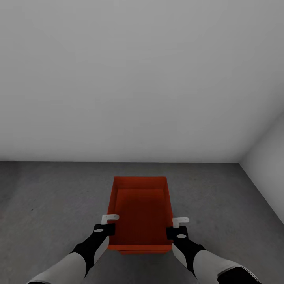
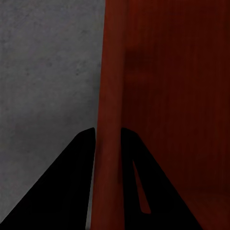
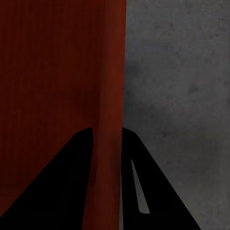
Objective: Move the two storage containers from the living room to the garage. In the garage, place one container on the floor and stack the other container on top of it (either order is fine).
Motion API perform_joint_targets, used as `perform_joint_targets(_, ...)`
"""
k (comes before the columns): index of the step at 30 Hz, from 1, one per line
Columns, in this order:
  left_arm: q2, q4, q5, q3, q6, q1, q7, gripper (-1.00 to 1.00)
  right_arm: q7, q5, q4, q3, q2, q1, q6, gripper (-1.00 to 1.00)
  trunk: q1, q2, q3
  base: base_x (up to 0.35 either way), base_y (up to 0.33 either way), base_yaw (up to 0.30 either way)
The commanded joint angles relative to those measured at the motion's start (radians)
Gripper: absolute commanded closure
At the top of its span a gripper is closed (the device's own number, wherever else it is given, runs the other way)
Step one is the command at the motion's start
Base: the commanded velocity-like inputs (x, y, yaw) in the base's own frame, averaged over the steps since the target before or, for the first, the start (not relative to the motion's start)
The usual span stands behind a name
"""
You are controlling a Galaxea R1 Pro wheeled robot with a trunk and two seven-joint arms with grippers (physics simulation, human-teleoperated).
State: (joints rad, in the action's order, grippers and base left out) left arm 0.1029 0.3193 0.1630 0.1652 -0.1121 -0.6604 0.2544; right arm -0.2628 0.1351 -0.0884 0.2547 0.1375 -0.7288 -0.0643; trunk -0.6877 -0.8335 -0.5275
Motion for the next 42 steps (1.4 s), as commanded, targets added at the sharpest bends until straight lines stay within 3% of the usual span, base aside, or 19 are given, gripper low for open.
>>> perform_joint_targets(1, 0.0, 0.075, 0.047, -0.029, -0.008, -0.001, 0.025, 1.0, -0.001, 0.02, 0.003, -0.023, 0.034, 0.0, -0.003, 1.0, 0.0, -0.001, -0.001, 0.0, 0.0, 0.0)
perform_joint_targets(4, 0.0, 0.075, 0.047, -0.029, -0.008, -0.001, 0.026, 1.0, -0.001, 0.02, 0.003, -0.023, 0.034, 0.0, -0.003, 1.0, 0.0, -0.001, -0.001, 0.0, 0.0, 0.0)
perform_joint_targets(36, 0.0, 0.075, 0.047, -0.029, -0.008, -0.001, 0.025, 1.0, 0.0, 0.02, 0.003, -0.023, 0.034, 0.0, -0.001, 1.0, -0.123, -0.225, -0.101, 0.0, 0.0, 0.0)
perform_joint_targets(42, 0.0, 0.075, 0.047, -0.029, -0.008, -0.001, 0.025, 1.0, 0.0, 0.02, 0.003, -0.023, 0.034, 0.0, 0.0, 1.0, -0.123, -0.225, -0.101, 0.0, 0.0, 0.0)
